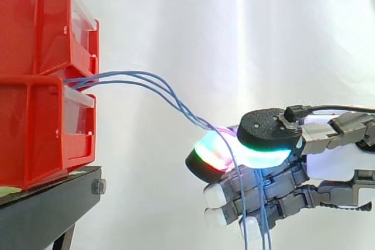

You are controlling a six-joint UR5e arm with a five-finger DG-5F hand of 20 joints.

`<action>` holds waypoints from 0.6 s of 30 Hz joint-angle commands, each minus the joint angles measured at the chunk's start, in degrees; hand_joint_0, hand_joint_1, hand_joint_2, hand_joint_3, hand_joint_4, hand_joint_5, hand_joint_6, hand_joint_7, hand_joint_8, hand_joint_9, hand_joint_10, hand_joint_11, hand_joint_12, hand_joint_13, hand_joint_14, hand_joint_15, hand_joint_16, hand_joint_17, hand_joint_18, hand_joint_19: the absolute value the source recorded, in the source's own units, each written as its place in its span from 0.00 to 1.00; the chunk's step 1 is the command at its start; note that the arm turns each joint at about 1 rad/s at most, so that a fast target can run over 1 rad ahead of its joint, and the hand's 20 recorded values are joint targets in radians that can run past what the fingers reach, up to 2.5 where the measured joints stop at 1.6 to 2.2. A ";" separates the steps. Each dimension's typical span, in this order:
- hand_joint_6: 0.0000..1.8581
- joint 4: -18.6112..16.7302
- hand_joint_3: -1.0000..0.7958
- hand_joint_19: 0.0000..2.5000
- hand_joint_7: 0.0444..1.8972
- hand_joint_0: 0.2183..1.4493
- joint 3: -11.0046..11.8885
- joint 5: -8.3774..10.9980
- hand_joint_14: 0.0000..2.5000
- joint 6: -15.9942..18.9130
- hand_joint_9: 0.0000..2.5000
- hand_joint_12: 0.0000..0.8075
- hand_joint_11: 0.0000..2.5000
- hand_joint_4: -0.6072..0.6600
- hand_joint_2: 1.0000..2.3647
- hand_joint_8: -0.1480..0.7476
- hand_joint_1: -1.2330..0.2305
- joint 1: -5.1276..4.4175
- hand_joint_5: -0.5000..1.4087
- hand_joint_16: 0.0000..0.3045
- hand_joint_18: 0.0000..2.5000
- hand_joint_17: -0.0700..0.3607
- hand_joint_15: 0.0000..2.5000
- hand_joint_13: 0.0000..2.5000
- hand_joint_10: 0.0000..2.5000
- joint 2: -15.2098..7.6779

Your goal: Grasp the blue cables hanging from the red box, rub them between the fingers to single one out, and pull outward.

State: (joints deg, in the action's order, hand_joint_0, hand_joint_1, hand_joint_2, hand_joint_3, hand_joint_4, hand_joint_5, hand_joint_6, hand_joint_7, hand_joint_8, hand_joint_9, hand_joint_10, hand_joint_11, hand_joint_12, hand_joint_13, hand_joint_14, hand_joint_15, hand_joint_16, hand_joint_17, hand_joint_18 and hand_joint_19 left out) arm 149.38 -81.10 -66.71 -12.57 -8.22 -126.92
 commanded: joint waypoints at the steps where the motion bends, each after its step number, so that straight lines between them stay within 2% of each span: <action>1: 0.45 -0.05 0.32 0.17 0.46 0.38 0.06 0.00 0.00 0.00 0.29 0.38 0.12 0.67 0.00 0.42 0.26 0.04 0.15 0.13 0.29 0.37 0.10 0.30 0.00 0.00; 5: 0.45 -0.05 0.28 0.18 0.46 0.30 0.06 0.00 0.00 -0.09 0.29 0.39 0.12 0.67 0.00 0.44 0.33 0.04 0.15 0.13 0.29 0.38 0.11 0.30 0.00 0.00; 10: 0.45 0.04 0.28 0.18 0.46 0.29 0.06 0.00 0.00 -0.26 0.29 0.40 0.12 0.67 0.00 0.44 0.32 0.04 0.15 0.14 0.29 0.38 0.11 0.29 0.00 0.00; 18: 0.43 0.04 0.32 0.19 0.48 0.30 0.06 0.00 0.00 0.00 0.30 0.40 0.12 0.66 0.00 0.44 0.41 -0.05 0.16 0.13 0.29 0.38 0.11 0.29 0.00 0.00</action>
State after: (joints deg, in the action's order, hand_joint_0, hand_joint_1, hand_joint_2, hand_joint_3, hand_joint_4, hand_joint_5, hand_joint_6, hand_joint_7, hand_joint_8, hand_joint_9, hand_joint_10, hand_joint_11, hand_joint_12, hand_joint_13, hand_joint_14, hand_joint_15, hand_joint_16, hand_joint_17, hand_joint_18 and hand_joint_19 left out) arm 149.41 -81.04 -66.71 -12.62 -8.20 -126.91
